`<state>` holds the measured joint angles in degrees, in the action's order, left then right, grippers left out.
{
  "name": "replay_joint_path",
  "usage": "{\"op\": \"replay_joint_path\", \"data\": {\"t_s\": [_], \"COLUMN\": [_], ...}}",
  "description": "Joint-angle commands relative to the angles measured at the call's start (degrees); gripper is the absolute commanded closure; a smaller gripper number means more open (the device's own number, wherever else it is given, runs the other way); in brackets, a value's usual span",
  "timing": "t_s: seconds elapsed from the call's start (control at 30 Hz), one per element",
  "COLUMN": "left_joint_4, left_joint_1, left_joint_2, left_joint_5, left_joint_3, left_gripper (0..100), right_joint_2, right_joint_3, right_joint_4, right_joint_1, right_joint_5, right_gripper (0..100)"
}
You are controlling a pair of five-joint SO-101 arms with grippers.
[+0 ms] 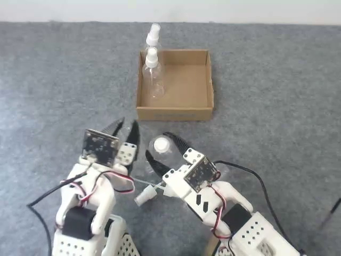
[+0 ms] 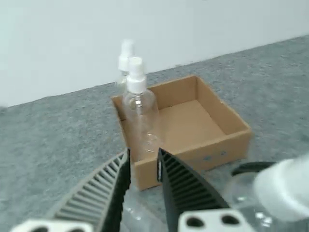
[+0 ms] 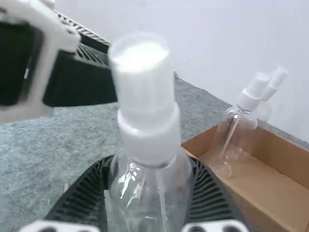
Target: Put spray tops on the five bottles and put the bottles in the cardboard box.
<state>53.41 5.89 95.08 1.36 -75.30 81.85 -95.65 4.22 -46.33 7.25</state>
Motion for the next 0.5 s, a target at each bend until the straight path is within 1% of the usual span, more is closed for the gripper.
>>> {"op": "replay_joint_path", "data": {"t_s": [0.0, 0.17, 0.27, 0.37, 0.47], "left_joint_4": [-2.5, -2.1, -2.1, -2.5, -2.5], "left_joint_1": [-5.5, -16.0, -20.9, -24.4, -25.9], "left_joint_2": [0.4, 0.4, 0.4, 0.4, 0.4], "left_joint_5": [0.4, 0.0, 0.0, 0.0, 0.0], "left_joint_3": [4.4, 4.3, 2.6, -0.7, -4.1], "left_gripper": [92, 92, 92, 92, 91], "right_joint_2": [1.2, 1.3, 1.3, 1.2, 0.7], "right_joint_3": [-1.1, -1.1, -1.1, -1.1, -1.1], "right_joint_4": [-0.7, 0.8, 1.3, 1.3, 1.3], "right_joint_1": [2.0, 2.0, 2.0, 2.0, 2.0], "right_joint_5": [0.4, 0.4, 0.4, 0.4, 0.4], "right_gripper": [98.2, 98.2, 98.2, 98.2, 98.2]}}
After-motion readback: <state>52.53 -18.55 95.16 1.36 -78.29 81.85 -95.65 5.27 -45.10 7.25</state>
